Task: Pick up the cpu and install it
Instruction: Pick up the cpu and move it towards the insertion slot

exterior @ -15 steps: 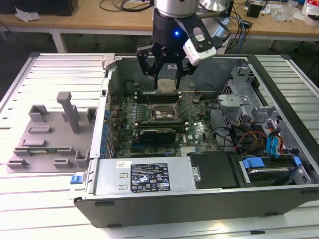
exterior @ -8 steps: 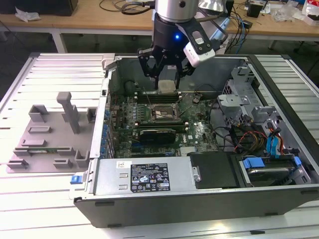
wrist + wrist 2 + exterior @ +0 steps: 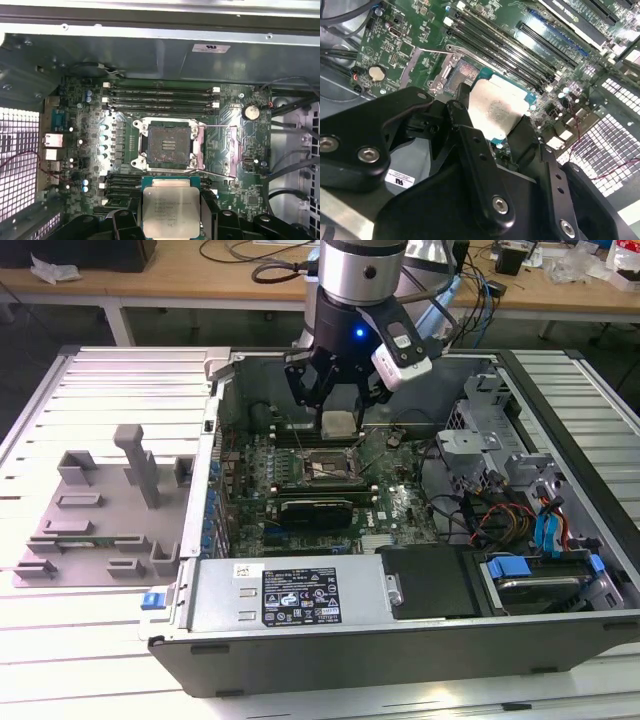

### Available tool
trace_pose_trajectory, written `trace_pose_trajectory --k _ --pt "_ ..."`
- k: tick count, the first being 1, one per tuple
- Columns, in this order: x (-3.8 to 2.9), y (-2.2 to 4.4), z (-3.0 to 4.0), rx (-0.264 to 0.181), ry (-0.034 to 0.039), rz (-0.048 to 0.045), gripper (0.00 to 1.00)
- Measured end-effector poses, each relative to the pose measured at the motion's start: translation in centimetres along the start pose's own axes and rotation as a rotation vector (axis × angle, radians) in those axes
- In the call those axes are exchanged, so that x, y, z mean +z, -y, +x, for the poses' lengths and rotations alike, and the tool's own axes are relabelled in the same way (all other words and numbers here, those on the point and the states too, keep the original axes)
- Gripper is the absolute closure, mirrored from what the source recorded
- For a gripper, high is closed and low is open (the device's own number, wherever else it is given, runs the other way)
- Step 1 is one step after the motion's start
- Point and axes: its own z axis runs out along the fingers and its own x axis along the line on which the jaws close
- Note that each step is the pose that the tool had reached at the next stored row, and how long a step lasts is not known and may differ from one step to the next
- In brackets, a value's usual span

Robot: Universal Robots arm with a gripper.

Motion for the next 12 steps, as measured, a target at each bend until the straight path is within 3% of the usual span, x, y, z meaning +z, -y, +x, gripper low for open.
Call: trace_pose_trajectory --k 8,10,12 --pt "1.30 -0.89 -0.09 0.041 -0.0025 -0.0003 0.45" --pt "2.02 -1.57 -0.11 0.045 -0.0044 -0.0003 0.45" --pt "2.19 -1.87 -0.13 0.045 -0.0044 -0.0003 0.45"
